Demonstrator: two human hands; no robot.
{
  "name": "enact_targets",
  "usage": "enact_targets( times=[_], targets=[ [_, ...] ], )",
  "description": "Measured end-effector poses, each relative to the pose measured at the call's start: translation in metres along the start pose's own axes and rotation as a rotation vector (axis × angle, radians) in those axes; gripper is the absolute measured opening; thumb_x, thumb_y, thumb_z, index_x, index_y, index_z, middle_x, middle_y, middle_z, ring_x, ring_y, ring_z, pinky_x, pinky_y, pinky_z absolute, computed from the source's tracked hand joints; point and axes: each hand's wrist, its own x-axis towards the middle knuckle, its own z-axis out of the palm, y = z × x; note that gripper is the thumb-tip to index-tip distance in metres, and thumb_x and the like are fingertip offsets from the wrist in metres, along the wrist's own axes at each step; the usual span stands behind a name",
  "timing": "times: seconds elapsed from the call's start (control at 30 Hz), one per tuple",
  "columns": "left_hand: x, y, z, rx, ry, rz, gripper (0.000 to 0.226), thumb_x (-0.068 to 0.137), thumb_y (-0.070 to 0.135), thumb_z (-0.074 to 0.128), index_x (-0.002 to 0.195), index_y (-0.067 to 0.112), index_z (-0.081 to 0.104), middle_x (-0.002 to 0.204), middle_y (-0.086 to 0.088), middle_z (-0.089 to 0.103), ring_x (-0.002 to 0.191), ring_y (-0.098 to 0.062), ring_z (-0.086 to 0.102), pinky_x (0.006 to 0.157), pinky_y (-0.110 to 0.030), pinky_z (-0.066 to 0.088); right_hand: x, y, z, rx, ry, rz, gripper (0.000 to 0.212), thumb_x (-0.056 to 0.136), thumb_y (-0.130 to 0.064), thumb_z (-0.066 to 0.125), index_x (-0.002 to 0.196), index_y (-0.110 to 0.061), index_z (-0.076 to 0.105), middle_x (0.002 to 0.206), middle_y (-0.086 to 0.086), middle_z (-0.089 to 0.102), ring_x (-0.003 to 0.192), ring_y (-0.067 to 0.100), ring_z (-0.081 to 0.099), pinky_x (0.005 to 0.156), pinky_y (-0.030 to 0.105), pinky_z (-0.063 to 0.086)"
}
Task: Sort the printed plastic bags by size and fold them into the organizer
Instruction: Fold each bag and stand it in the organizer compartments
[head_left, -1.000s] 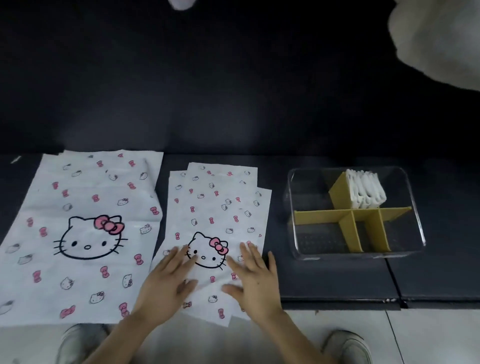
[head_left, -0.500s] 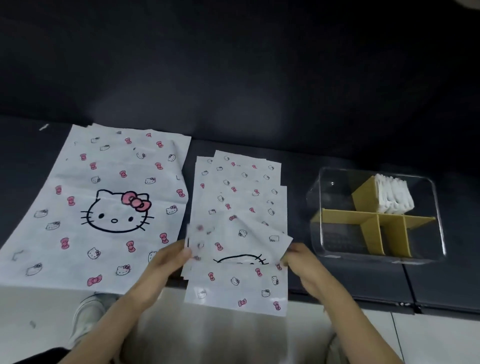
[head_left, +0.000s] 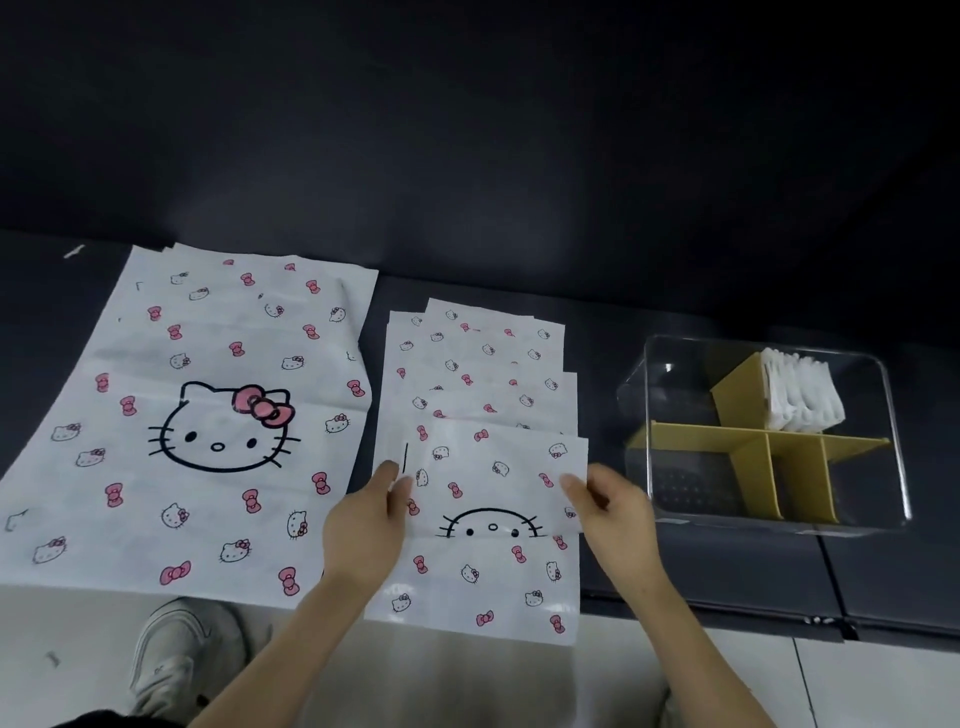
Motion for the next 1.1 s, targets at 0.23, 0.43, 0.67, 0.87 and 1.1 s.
enact_targets(
  times=[0.23, 0.43, 0.67, 0.87, 1.1],
  targets=[
    [-0.003, -0.009, 0.005, 0.058, -0.028, -0.058, 0.016, 0.100, 0.026, 0.041, 0.088, 0.016, 0.036, 0.052, 0.004, 0.042, 0.050, -0.022, 0.042, 0.053, -0.030, 0.032, -0.003, 0.011, 0.006, -0.008, -0.030, 0.001, 0.033, 0.095, -0.020, 0.054, 0.066, -0.013, 0.040, 0.049, -0.003, 0.042, 0.048, 0.005, 0.031, 0.049, 0.024, 0.028],
    [0.004, -0.006, 0.010, 0.253, -0.105, -0.048, 0.018, 0.101, 0.026, 0.033, 0.088, 0.013, 0.035, 0.060, 0.001, 0.047, 0.060, -0.026, 0.047, 0.053, -0.031, 0.033, 0.006, 0.006, 0.018, -0.238, 0.062, -0.048, 0.045, 0.095, -0.013, 0.053, 0.058, -0.024, 0.029, 0.044, -0.008, 0.034, 0.039, 0.009, 0.030, 0.042, 0.018, 0.028],
    [0.007, 0.004, 0.005, 0.400, 0.191, 0.094, 0.017, 0.091, 0.021, 0.045, 0.086, 0.005, 0.049, 0.060, -0.007, 0.052, 0.051, -0.028, 0.051, 0.049, -0.029, 0.034, 0.020, 0.011, 0.031, -0.363, 0.110, 0.030, 0.049, 0.095, -0.018, 0.054, 0.056, -0.021, 0.025, 0.046, -0.006, 0.029, 0.040, 0.008, 0.022, 0.041, 0.021, 0.022],
    [0.002, -0.008, 0.044, 0.384, 0.046, 0.556, 0.054, 0.101, 0.039, 0.021, 0.128, 0.009, 0.056, 0.139, -0.021, 0.047, 0.128, -0.041, 0.042, 0.111, -0.047, 0.020, 0.022, 0.014, 0.034, -0.393, 0.127, 0.044, 0.050, 0.095, -0.020, 0.055, 0.056, -0.021, 0.024, 0.046, -0.006, 0.028, 0.040, 0.008, 0.023, 0.042, 0.022, 0.021],
    [0.002, -0.016, 0.059, 0.307, -0.051, 0.493, 0.061, 0.100, 0.053, 0.020, 0.148, 0.015, 0.029, 0.155, -0.012, 0.021, 0.145, -0.028, 0.010, 0.117, -0.040, 0.005, 0.026, 0.015, 0.037, -0.441, 0.133, 0.084, 0.048, 0.096, -0.025, 0.052, 0.057, -0.021, 0.025, 0.047, -0.005, 0.032, 0.043, 0.010, 0.029, 0.047, 0.026, 0.026]
  ],
)
